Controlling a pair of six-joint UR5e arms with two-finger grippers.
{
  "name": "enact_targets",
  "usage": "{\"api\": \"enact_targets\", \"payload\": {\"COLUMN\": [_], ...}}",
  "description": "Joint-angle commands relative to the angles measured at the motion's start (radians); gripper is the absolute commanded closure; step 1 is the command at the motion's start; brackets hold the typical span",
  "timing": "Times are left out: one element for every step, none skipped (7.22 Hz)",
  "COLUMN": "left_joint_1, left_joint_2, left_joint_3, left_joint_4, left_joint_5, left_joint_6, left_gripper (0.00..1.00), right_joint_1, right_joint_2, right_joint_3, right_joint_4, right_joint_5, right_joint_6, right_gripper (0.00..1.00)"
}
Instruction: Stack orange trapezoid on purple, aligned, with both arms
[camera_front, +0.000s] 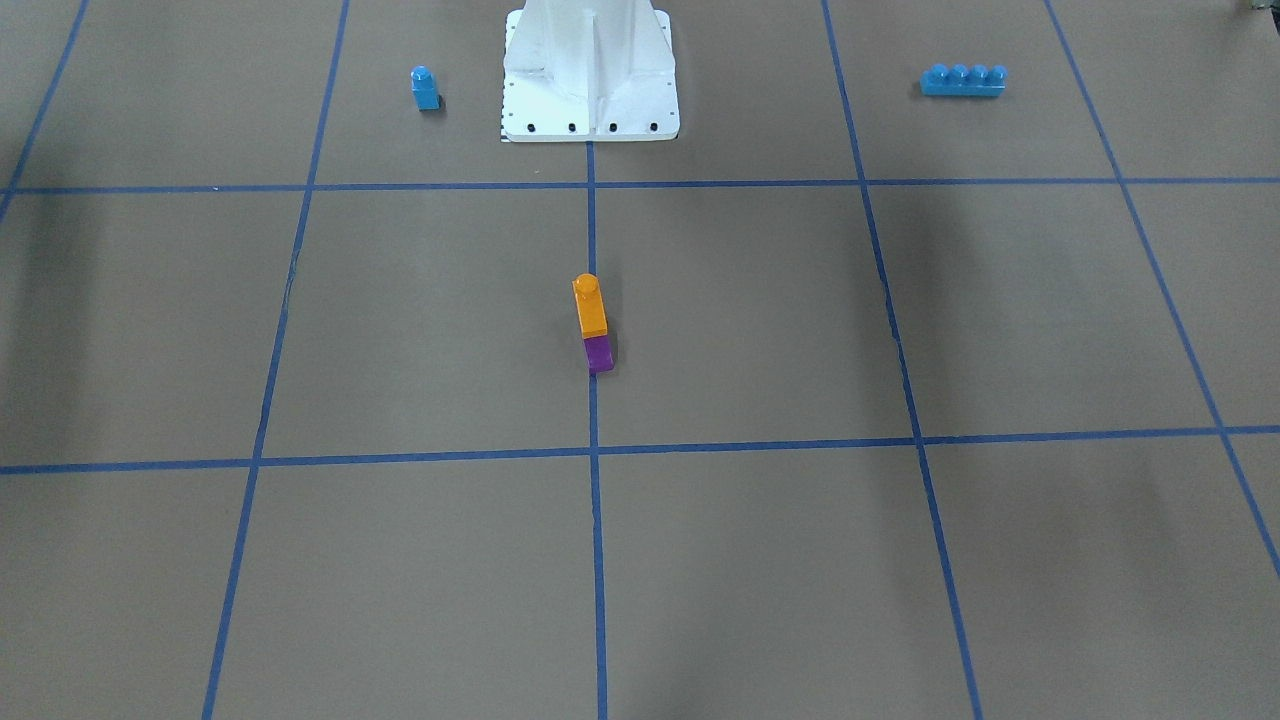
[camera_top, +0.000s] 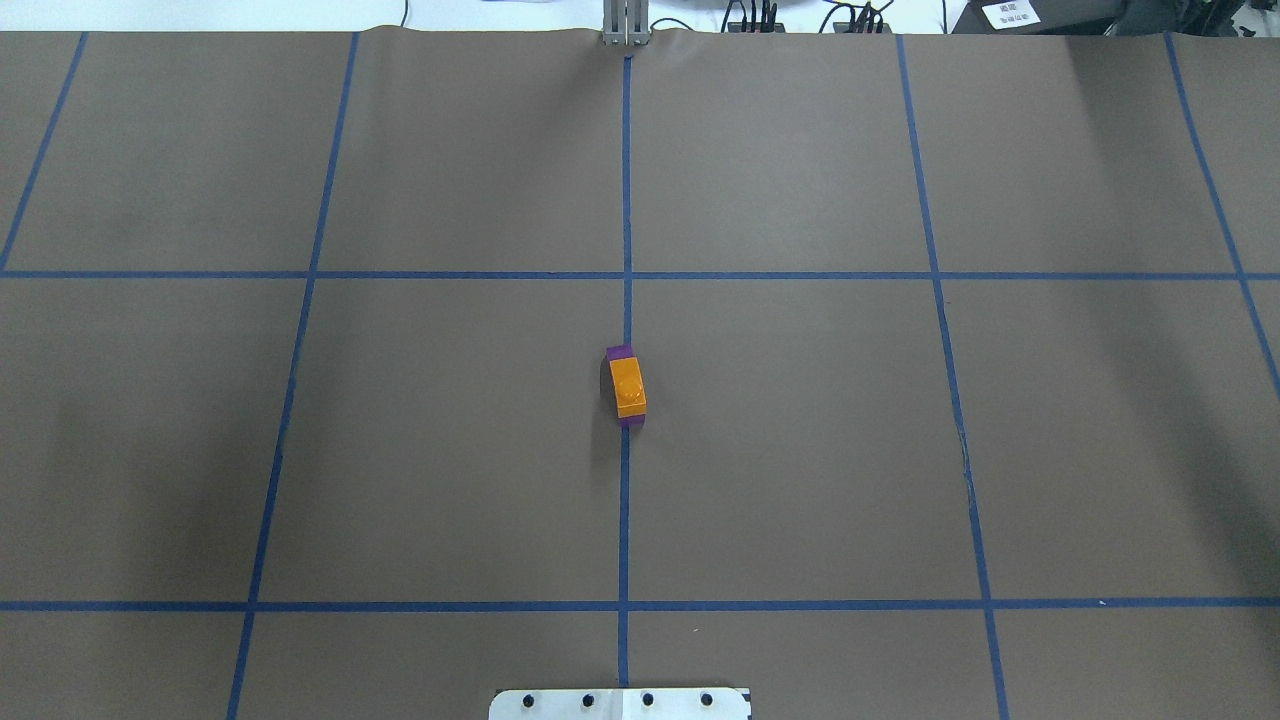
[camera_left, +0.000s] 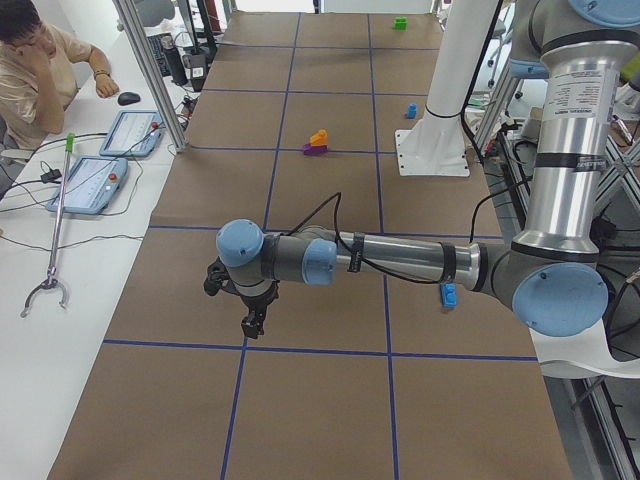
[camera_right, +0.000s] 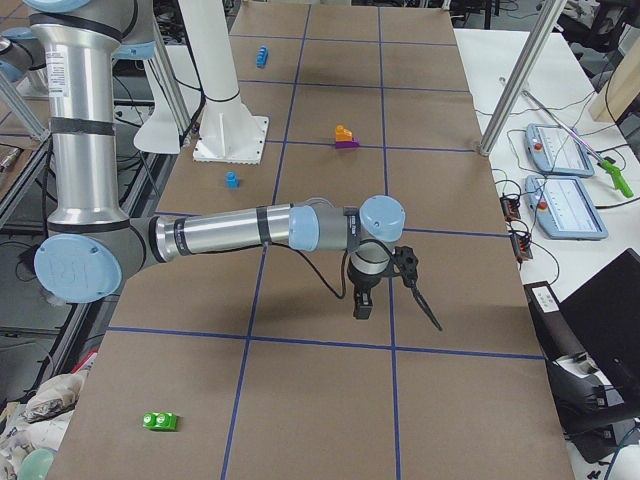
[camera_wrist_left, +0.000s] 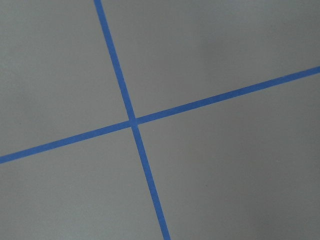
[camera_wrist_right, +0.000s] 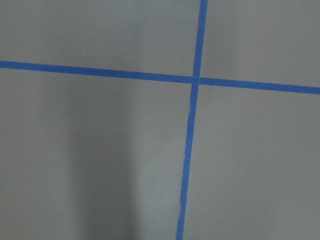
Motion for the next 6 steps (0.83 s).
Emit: {"api": "enact_targets", "payload": {"left_joint_1": [-0.009,-0.009,-0.01,-0.01,-0.013,-0.019], "left_joint_2": [-0.005,-0.011,-0.036,-0.028,-0.024,-0.03], "left_joint_3": [0.013,0.007,0.006,0.012,0.004,-0.016], "left_joint_4": [0.011,0.037,0.08,0.074,0.079,0.079], "left_joint_5": [0.003,0.001,0.001,0.003,0.0,0.006], "left_joint_6": [-0.007,-0.008,-0.057,-0.059,-0.063,-0.095], "left_gripper": [0.0,0.0,0.0,0.0,0.0,0.0], "right_joint_1": [0.005,0.005,0.005,0.005,0.005,0.005], "right_joint_2": [-0.013,-0.016,-0.016,-0.016,-0.015,-0.012], "right_joint_3": [-0.015,-0.013,-0.015,-0.02,-0.02,-0.029], "right_joint_4": [0.002,0.001,0.001,0.001,0.001,0.001], "right_joint_5": [-0.003,-0.003,0.0,-0.003,-0.005,-0.003], "right_joint_6": [-0.018,-0.017,-0.01,-0.012,-0.007,-0.006], "right_gripper": [0.0,0.0,0.0,0.0,0.0,0.0]}}
